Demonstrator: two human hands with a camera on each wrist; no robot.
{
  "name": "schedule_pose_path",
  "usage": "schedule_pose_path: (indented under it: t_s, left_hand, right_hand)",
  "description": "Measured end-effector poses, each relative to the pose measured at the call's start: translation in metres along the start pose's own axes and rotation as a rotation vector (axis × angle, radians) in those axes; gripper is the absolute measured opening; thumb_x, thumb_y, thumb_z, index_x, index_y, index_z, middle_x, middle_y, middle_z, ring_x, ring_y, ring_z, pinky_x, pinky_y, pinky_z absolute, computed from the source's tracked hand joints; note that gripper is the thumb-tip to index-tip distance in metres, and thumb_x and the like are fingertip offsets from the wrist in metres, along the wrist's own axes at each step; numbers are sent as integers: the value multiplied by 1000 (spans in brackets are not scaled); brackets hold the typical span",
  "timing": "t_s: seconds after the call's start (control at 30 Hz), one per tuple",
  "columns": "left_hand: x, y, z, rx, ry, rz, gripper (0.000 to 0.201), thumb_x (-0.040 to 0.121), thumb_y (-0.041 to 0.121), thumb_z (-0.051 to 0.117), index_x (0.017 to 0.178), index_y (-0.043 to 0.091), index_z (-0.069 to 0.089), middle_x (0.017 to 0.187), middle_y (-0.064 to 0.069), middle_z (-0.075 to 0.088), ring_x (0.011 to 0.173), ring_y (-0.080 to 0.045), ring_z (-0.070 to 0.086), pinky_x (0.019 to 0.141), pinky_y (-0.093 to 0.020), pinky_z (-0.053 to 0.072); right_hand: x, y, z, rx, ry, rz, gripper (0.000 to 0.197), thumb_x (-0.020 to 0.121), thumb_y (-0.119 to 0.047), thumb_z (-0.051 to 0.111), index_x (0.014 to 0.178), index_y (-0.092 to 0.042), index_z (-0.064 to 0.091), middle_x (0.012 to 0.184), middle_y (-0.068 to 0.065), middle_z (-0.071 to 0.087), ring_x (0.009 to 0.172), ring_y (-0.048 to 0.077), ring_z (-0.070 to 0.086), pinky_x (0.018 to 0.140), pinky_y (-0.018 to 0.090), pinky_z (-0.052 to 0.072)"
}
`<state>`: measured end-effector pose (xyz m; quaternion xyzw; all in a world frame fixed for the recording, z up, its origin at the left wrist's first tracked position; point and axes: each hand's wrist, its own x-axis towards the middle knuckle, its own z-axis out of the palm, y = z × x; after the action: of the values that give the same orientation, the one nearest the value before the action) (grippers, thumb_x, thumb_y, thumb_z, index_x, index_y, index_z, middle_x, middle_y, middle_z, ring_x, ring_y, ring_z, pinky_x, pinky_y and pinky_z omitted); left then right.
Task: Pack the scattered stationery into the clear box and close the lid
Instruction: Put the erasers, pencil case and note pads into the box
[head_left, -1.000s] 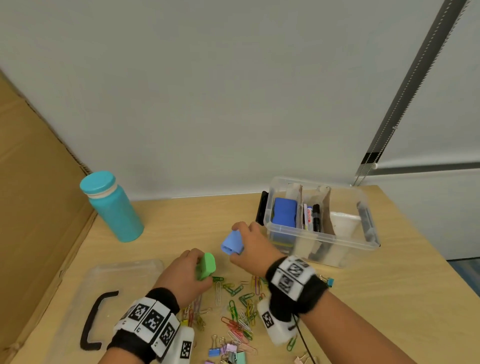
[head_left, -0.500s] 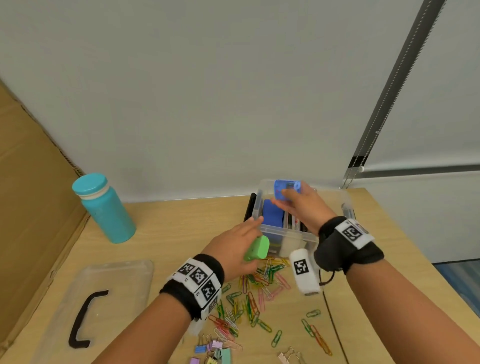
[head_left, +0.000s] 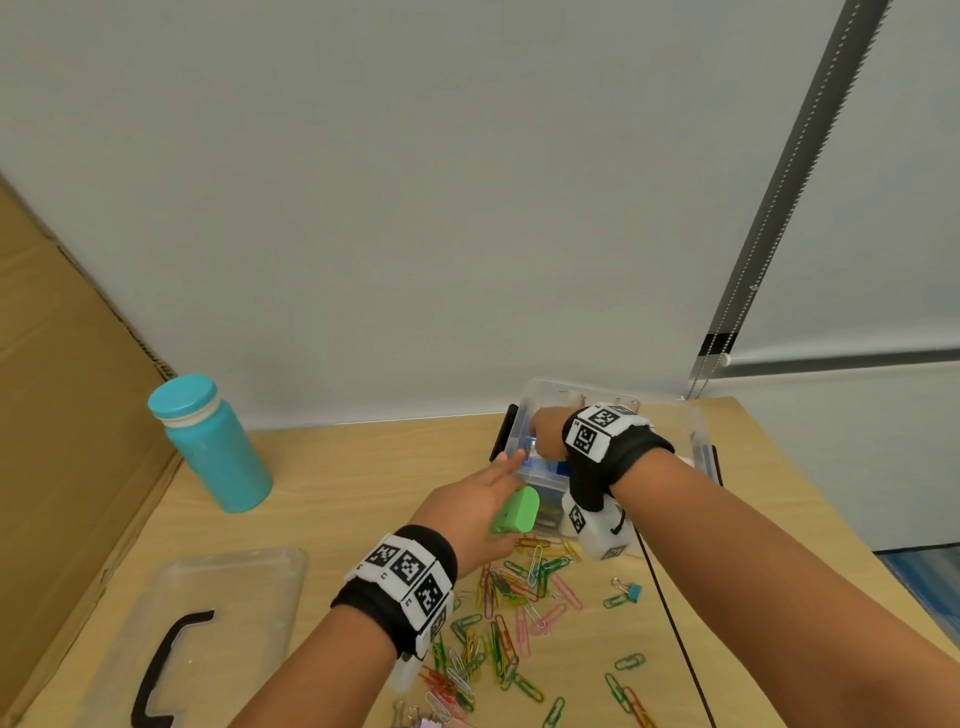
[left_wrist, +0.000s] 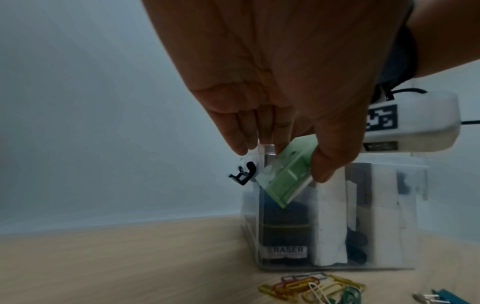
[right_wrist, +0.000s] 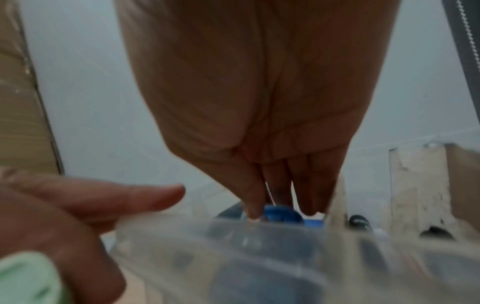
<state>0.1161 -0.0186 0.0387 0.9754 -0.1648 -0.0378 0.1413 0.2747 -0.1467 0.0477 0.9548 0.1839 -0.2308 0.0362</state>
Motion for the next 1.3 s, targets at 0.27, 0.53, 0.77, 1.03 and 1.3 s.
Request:
schedule_pose_path:
  t_s: [0.27, 0.53, 0.77, 1.03, 1.3]
  left_hand:
    - [-17, -2, -2, -320, 231, -46, 58, 85, 38, 62, 138, 32, 39, 140, 18, 36, 122, 1, 41, 106, -27, 41]
    - [8, 22, -14, -907, 453, -17, 48, 84, 18, 67, 125, 33, 47, 119, 9, 62, 109, -5, 61, 94, -22, 49]
    - [63, 0, 5, -320, 247, -203, 60, 98, 27, 42, 151, 22, 14, 159, 2, 10, 144, -20, 20, 118, -32, 20]
    - [69, -2, 38, -646, 266, -262, 53, 100, 21, 31, 150, 29, 17, 152, -3, 34, 137, -18, 36, 114, -30, 28]
    - [67, -2, 53, -633, 345, -297, 56, 97, 22, 31, 149, 33, 15, 147, -4, 38, 132, -22, 38, 111, -44, 36]
  right_hand:
    - [-71, 1, -11, 366, 295, -139, 45, 97, -9, 42, 142, -11, 38, 145, 10, 42, 130, 25, 44, 104, 32, 36]
    - [-116, 22, 6, 1515, -96, -394, 29, 96, -16, 50, 124, -10, 53, 116, 13, 65, 98, 22, 67, 88, 31, 55]
    - [-80, 43, -15, 968, 558, -91, 25, 91, -8, 58, 115, -13, 52, 108, 12, 60, 92, 26, 63, 77, 33, 53]
    - [-33, 16, -23, 331, 459, 0, 43, 87, 0, 54, 127, -14, 53, 125, 15, 45, 106, 35, 57, 85, 36, 47]
    - [6, 6, -29, 160, 253, 46, 41, 90, -8, 56, 127, -2, 42, 115, 17, 56, 99, 32, 57, 75, 32, 44]
